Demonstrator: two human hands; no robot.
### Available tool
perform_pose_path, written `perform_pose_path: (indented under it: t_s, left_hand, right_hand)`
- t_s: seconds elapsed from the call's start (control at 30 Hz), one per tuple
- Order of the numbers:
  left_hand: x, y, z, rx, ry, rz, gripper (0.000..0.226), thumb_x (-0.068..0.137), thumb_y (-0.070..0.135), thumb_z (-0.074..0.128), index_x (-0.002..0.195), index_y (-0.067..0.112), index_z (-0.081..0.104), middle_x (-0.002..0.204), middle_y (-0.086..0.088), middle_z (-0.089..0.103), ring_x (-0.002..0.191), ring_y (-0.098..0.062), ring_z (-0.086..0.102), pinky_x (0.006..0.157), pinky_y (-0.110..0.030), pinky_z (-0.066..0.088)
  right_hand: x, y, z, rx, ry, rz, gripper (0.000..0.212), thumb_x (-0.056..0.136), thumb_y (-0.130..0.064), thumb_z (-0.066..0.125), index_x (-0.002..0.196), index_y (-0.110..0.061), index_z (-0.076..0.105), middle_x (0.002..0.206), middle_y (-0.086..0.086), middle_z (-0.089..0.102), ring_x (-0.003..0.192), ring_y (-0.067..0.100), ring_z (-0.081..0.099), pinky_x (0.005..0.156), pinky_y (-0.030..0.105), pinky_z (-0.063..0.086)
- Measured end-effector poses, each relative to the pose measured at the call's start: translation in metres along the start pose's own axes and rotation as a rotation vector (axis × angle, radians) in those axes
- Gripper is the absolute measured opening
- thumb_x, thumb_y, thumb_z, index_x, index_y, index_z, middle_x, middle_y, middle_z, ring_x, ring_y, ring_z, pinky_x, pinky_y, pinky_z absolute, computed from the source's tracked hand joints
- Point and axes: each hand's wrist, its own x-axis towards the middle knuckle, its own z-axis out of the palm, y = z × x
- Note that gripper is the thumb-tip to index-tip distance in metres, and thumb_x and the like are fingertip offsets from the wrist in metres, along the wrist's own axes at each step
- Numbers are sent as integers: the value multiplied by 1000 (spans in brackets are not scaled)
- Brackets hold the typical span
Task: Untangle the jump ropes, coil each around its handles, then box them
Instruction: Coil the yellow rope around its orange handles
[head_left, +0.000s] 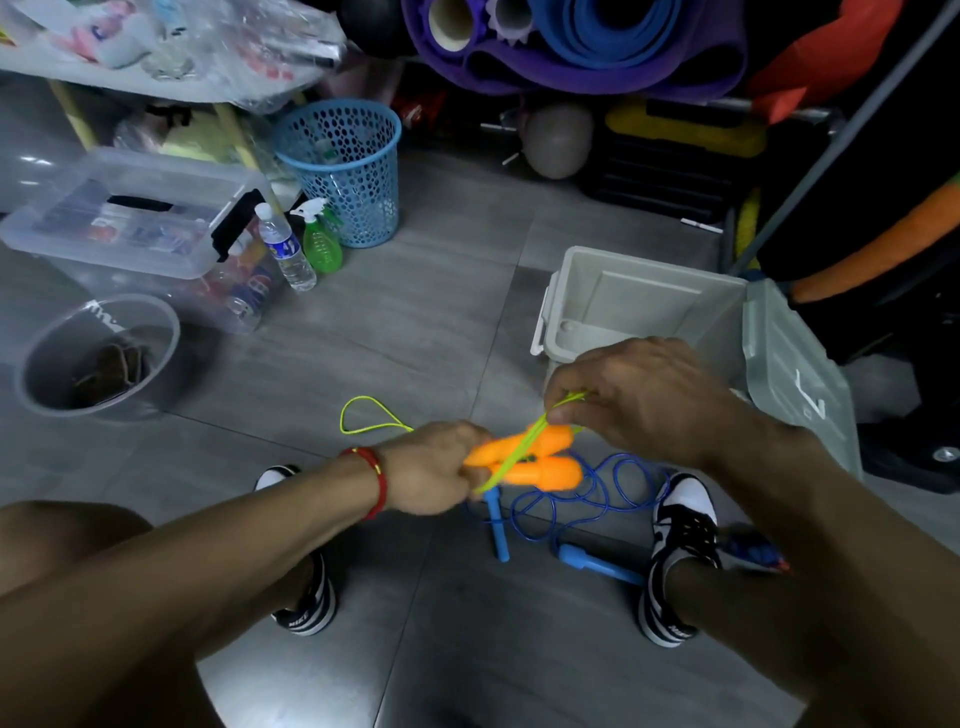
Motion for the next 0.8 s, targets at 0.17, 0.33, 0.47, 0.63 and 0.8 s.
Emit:
perform_pose_path:
  t_s: [0.17,0.33,0.47,0.63,0.8]
  left_hand:
    - [-20,28,7,3,-210,283,13,95,9,55,95,15,67,90,5,63,77,-7,53,71,-15,43]
    - [-35,40,-9,-286,-173,351,17,95,26,53,111,21,54,97,5,71,94,-19,66,84,-44,53]
    - [-41,36,-24,-532,-65,336,25,92,25,55,108,24,36,95,1,73,84,-22,65,73,-42,53]
    - [-30,24,-43,-879,194,224,38,89,12,60,103,23,27,78,-8,65,60,-16,44,49,-20,38]
    - [-13,-6,-47,-810,399,20,37,98,-2,50,95,25,25,81,-14,68,60,-19,42,47,-25,36]
  right_hand:
    - [5,10,7,518,-255,10,6,85,-36,77,90,-32,76,86,-17,71,81,0,63,70,13,41]
    - [5,20,9,975,-261,126,12,79,-14,81,85,-8,74,81,3,73,66,0,63,67,16,47]
    - [-5,32,52,1043,-287,210,15,86,2,73,101,1,71,95,11,73,85,14,69,84,36,56]
    - [1,-23,65,1351,-109,252,28,101,-29,52,96,-10,72,64,22,52,57,18,51,62,27,48]
    - [5,-52,65,987,-143,299,28,104,-28,51,102,-8,70,50,-13,37,47,5,32,53,21,30]
